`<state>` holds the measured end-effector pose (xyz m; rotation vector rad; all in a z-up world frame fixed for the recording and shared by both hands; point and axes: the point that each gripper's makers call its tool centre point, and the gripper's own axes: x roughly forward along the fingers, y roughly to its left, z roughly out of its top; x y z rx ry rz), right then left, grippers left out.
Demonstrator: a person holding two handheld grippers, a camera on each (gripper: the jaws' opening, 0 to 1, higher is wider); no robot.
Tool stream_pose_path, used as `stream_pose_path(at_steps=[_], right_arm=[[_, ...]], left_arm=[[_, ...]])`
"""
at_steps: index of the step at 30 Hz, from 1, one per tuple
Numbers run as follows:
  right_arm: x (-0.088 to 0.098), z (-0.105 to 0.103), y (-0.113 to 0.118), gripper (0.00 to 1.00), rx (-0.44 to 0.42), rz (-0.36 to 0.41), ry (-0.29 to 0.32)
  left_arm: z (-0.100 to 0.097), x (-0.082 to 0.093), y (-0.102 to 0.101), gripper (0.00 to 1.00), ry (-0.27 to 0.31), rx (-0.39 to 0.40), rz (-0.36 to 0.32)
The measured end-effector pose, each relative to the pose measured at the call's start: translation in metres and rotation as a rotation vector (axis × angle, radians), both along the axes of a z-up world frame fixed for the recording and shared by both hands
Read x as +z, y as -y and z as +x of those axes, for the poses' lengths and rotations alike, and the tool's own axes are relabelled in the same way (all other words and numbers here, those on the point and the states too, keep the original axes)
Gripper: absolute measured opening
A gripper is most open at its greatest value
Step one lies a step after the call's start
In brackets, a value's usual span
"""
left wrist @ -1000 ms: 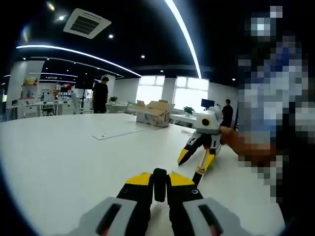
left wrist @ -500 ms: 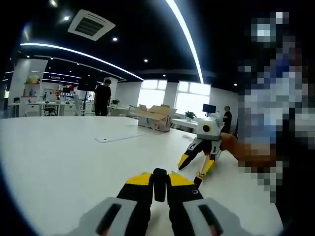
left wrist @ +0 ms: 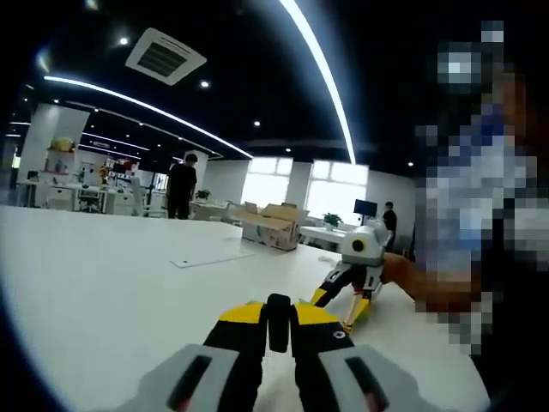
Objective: Unscrew the lipstick cap, remove the lipstick, and put the cap back on the lipstick
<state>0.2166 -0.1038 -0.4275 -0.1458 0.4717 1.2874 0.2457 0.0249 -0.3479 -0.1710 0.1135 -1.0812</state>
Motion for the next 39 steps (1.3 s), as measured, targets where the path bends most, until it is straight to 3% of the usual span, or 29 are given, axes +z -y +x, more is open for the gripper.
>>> stream_pose_path(at_steps=[7,13,26,28,36,39], right_arm=[[0.001,0.002,0.003,0.4,-0.005,-0.002,0.007],[0.007,0.007,0.007,0.4,-0.03,0.016,0.02],[0.007,-0.004,0.0,0.4,-0.012,0.013,0.017],[0.01,-0.006,-0.001,0.4,-0.004,0.022,0.025],[0.012,-0.006,-0.002,0.4,-0.013,0.03,0.03],[0.009,-0.007,-0.001,0.4,-0.016,0.014,0.028]], left_arm=[[-0.003,0.01,0.003,0.13,0.034,0.005,-0.024],[-0.006,0.025,0.002,0.13,0.057,-0.004,-0.098],[-0.013,0.057,-0.003,0.13,0.107,-0.033,-0.258],[-0.006,0.053,-0.007,0.13,0.102,0.01,-0.24],[-0.013,0.06,-0.003,0.13,0.129,-0.008,-0.264],[-0.009,0.06,-0.005,0.13,0.124,0.019,-0.266]])
